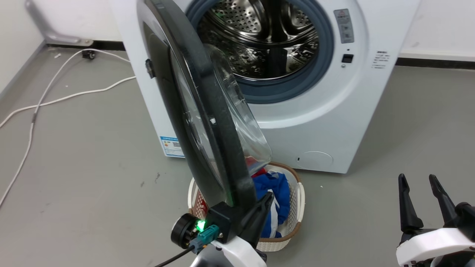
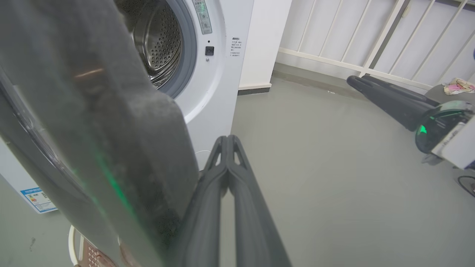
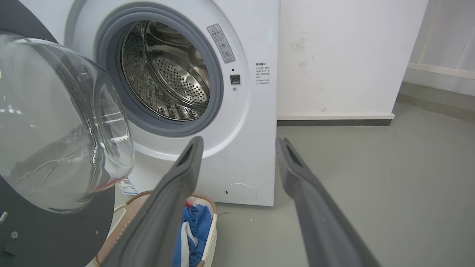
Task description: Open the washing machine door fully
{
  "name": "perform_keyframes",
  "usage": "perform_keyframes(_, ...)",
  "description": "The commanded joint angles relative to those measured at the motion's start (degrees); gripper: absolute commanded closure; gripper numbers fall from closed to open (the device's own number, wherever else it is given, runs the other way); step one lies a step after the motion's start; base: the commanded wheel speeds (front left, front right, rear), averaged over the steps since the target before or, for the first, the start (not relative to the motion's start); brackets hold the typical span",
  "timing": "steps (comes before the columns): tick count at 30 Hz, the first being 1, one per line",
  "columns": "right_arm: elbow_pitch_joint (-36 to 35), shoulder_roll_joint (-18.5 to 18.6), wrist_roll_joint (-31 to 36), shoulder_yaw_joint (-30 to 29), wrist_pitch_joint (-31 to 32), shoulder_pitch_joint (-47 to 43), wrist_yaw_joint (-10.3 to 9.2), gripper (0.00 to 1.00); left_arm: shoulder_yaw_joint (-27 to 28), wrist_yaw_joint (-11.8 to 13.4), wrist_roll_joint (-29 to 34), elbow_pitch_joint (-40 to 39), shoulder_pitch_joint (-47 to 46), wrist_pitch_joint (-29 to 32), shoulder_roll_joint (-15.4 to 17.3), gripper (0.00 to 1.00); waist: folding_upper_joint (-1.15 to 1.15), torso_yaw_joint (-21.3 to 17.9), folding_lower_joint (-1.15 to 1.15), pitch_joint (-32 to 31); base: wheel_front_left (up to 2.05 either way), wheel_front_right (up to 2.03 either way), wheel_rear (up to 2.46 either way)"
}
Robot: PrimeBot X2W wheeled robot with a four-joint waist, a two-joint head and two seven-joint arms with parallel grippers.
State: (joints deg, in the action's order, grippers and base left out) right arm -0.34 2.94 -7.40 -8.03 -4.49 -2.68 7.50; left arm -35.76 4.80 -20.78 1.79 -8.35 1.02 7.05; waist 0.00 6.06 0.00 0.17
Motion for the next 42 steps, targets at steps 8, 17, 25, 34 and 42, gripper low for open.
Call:
perform_keyframes(8, -0.8, -0.1, 0.5, -1.2, 0.7, -0.7, -0.01, 0.00, 1.9, 3.1, 1.2, -4.2, 2.3, 0.3, 3.6, 1.00, 0.00, 5.1, 0.00, -0.1, 0.00, 0.00, 0.00)
perform_keyframes(17, -1.6, -0.1, 0.2, -2.2, 0.8, -1.3, -0.01, 0.00, 3.9, 5.9, 0.0, -8.0, 5.8, -0.2, 4.5, 1.00, 0.00, 11.0, 0.00, -0.2, 0.00, 0.00, 0.00)
perform_keyframes(25, -2.2, -0.1, 0.1, -3.1, 1.1, -1.4, -0.01, 0.00, 8.4, 8.0, -2.3, -8.7, 7.1, -1.1, 5.7, 1.00, 0.00, 15.1, 0.00, 0.2, 0.00, 0.00, 0.00)
perform_keyframes(34, -3.3, -0.1, 1.8, -2.5, 1.7, 0.1, -0.01, 0.00, 15.8, 9.7, -5.3, -7.3, 5.2, -1.5, 9.0, 1.00, 0.00, 16.9, 0.00, 1.3, 0.00, 0.00, 0.00)
perform_keyframes(42, -5.4, -0.1, 2.8, -1.7, 3.4, 1.9, -0.01, 0.00, 23.9, 9.3, -9.7, -1.6, 1.9, -3.4, 12.0, 1.00, 0.00, 15.6, 0.00, 5.1, 0.00, 0.00, 0.00)
